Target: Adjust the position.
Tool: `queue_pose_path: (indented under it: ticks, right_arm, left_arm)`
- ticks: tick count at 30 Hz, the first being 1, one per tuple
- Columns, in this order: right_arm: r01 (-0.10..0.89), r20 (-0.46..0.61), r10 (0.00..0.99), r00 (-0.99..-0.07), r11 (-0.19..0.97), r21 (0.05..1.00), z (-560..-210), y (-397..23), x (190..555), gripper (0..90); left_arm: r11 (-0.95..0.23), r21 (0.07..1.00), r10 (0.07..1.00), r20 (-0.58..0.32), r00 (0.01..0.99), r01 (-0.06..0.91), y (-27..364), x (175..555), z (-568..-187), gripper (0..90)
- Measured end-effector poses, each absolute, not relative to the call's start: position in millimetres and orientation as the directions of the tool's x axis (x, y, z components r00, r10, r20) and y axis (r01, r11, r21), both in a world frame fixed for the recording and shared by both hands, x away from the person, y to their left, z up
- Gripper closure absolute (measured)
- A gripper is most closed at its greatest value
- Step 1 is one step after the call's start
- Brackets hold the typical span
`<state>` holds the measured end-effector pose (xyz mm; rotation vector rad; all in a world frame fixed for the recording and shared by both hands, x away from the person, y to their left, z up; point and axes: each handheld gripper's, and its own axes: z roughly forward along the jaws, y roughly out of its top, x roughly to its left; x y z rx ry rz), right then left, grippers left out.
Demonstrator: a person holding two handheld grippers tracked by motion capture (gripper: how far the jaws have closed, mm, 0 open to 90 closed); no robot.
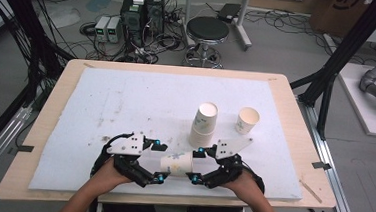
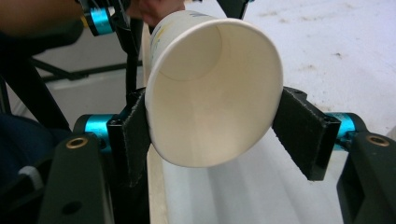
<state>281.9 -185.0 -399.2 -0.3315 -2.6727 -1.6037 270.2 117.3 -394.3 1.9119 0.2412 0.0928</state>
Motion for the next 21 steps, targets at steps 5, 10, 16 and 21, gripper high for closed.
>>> queue_pose_path:
  ticks: [5, 10, 16, 21]
  right_arm:
    - [0.16, 0.079, 0.176, -0.981, 0.516, 0.842, -393, -181, 283, 31.6]
    - [0.113, 0.022, 0.161, -0.987, 0.586, 0.803, -384, -173, 285, 31.5]
    - [0.062, -0.047, 0.142, -0.989, 0.676, 0.734, -376, -162, 285, 31.5]
    - [0.041, -0.07, 0.126, -0.989, 0.71, 0.704, -371, -156, 286, 31.5]
  left_arm:
    - [-0.372, 0.92, 0.215, -0.042, 0.976, 0.121, 117, 274, -389, 18.3]
    - [-0.424, 0.898, 0.209, -0.025, 0.978, 0.114, 112, 275, -388, 18.4]
    - [-0.466, 0.879, 0.194, -0.011, 0.981, 0.102, 105, 275, -388, 18.4]
    - [-0.492, 0.864, 0.193, -0.006, 0.981, 0.102, 103, 276, -389, 18.5]
